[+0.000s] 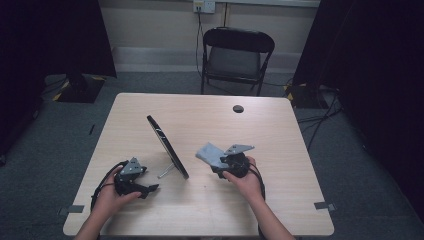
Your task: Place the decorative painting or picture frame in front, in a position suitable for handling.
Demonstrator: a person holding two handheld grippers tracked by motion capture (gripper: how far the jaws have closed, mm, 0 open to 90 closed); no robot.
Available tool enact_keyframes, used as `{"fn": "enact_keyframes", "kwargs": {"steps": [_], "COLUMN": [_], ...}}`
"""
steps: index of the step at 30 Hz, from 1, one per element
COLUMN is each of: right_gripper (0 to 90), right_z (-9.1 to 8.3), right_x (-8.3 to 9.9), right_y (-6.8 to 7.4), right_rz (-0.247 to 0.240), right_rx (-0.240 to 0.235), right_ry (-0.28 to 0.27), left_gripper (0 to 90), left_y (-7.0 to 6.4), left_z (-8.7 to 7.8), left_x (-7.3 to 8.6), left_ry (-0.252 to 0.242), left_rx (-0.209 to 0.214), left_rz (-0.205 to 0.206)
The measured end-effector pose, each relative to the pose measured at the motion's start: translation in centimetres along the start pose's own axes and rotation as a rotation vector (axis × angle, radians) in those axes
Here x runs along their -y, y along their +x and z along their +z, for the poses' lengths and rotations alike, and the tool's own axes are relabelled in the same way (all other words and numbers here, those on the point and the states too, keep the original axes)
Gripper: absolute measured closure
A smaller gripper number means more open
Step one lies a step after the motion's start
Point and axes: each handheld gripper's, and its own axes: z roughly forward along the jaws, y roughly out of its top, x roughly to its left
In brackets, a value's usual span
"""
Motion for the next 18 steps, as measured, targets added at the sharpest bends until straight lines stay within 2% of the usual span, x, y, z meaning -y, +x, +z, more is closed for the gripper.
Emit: {"fn": "enact_keyframes", "kwargs": {"steps": [2,6,7,8,10,11,12,13,14,15,16,18], "right_gripper": [41.1,36.2,36.2,33.4,33.4,38.7,38.7,45.6,45.6,61.3,63.3,73.0], "right_z": [0.4,1.6,1.6,2.5,2.7,2.8,2.8,2.7,2.7,2.5,2.4,2.3], "right_x": [-0.4,-0.8,-0.8,-0.6,-0.6,-0.6,-0.6,-0.6,-0.6,-0.5,-0.5,-0.4], "right_y": [-0.9,-2.3,-2.3,-2.8,-2.9,-2.8,-2.8,-2.6,-2.6,-2.4,-2.3,-2.1], "right_rz": [-0.004,0.003,0.003,-0.004,-0.006,-0.008,-0.008,-0.028,-0.028,-0.011,-0.005,0.017], "right_rx": [0.019,0.018,0.018,0.023,0.022,0.031,0.031,0.025,0.025,0.012,0.010,0.009], "right_ry": [-0.008,0.005,0.005,0.037,0.029,0.024,0.024,0.023,0.023,0.026,0.027,0.031], "left_gripper": [15.4,15.4,15.4,15.4,15.4,15.4,15.4,15.4,15.4,15.4,15.4,15.4], "left_y": [0.0,0.0,0.0,0.0,0.0,0.0,0.0,0.0,0.0,0.0,0.0,0.0], "left_z": [0.0,0.0,0.0,0.0,0.0,0.0,0.0,0.0,0.0,0.0,0.0,0.0], "left_x": [0.0,0.0,0.0,0.0,0.0,0.0,0.0,0.0,0.0,0.0,0.0,0.0], "left_ry": [0.000,0.001,0.000,0.000,0.000,0.001,0.001,0.000,0.000,0.001,0.000,0.001], "left_rx": [-0.002,-0.002,-0.002,-0.002,-0.004,-0.005,-0.005,-0.003,-0.003,-0.005,-0.004,-0.005], "left_rz": [-0.001,-0.002,-0.002,-0.002,-0.003,-0.004,-0.004,-0.004,-0.004,-0.004,-0.003,-0.004]}}
